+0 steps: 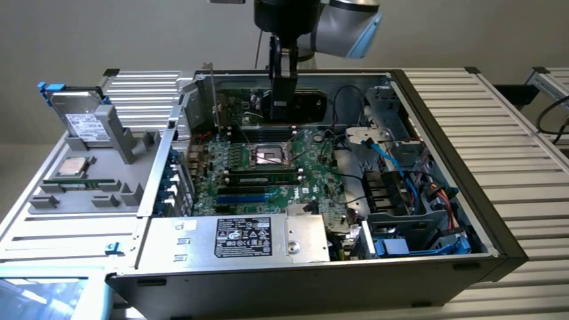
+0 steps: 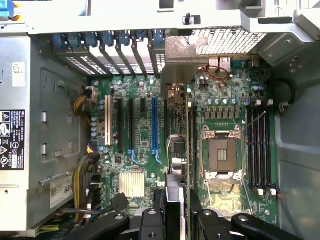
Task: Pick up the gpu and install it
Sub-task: 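Insert the gpu into the slot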
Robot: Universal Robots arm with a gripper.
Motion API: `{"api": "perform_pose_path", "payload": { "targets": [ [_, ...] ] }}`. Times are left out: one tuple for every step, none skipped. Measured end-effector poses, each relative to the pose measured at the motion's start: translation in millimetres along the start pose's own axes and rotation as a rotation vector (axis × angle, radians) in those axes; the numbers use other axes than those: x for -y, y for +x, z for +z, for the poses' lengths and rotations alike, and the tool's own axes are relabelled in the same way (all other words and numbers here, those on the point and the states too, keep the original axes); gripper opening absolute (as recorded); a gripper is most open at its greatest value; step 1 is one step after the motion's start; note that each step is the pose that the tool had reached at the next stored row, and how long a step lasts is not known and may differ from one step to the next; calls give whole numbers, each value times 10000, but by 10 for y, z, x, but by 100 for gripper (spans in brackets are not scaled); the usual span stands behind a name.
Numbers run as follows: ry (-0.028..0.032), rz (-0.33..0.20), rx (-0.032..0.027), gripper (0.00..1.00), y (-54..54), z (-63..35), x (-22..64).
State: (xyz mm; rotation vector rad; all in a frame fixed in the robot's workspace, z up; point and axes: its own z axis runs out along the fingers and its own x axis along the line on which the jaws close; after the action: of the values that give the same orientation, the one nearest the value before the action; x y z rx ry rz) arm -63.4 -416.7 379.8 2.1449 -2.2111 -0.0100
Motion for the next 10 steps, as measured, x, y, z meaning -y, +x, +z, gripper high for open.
{"api": "perform_pose_path", "payload": {
  "targets": [
    [1,0,3,29,0,5,-11],
    [0,-1,2,29,1,11,-32],
    [-1,0,1,29,1,16,-58],
    [0,0,1,29,2,25,-92],
    [1,1,1,29,3,30,-117],
    [3,-7,0,29,3,38,-166],
    [3,-14,-1,29,3,39,-175],
    [4,-23,0,29,3,42,-187],
    [4,-29,0,29,3,46,-204],
    [4,-32,9,29,3,51,-214]
  ]
}}
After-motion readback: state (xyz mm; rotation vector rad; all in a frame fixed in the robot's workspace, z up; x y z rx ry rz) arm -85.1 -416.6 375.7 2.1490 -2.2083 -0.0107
